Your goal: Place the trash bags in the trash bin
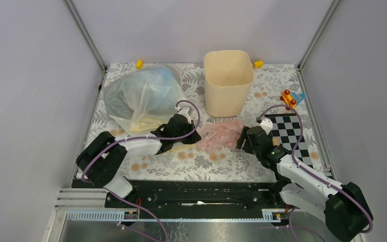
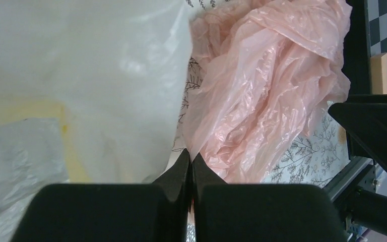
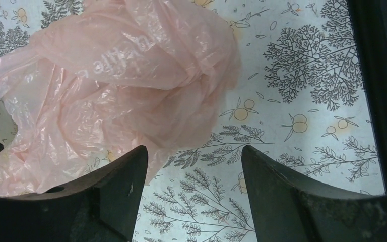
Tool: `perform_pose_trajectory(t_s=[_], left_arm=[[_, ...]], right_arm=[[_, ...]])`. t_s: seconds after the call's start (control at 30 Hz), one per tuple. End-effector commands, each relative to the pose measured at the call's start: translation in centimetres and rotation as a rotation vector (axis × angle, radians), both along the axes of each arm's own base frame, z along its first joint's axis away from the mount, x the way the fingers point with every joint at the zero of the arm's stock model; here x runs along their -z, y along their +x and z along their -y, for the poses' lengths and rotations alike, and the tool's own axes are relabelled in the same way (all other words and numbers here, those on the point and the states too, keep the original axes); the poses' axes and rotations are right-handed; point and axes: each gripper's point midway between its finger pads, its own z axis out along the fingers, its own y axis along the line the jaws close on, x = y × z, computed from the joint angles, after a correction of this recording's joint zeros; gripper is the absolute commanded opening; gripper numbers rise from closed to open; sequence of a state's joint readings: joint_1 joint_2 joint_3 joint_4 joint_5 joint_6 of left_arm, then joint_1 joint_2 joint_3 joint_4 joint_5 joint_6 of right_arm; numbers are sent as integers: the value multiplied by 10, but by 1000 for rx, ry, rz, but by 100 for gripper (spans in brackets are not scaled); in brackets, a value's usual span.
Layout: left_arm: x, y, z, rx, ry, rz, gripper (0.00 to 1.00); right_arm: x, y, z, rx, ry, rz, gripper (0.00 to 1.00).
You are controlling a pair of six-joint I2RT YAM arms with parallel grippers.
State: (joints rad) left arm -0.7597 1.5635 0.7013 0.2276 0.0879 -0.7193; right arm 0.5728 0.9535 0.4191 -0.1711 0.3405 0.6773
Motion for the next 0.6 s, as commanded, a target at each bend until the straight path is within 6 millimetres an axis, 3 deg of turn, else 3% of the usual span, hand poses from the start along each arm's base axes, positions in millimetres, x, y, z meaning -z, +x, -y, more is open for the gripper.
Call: perform_pose_trajectory(t_s=[0.0,0.2,0.23,0.3,0.37,0.43,0.57], left_arm=[[-21,-3,-1,42,-42,59,0],[-26,-15,1,119,-93,31,0],[-27,-16,0,127,-104,26,0],[-26,-16,-8,117,-102,22,0],[-27,-11,-21,74,-81,34,0],[-33,-7,-38,25,-72,53,0],[-57,0,-69,-50,-136,90,0]], right_arm=[[-1,8,-8,-17,27,27,74],[9,21,-40,-109,96,-15,74],[10,22,-44,-121,104,-24,71],[14,23,-42,-106,91,-47,49],[19,21,-23,-25,36,-64,28],[12,21,2,76,-11,-24,22],[-11,14,44,230,-54,80,0]])
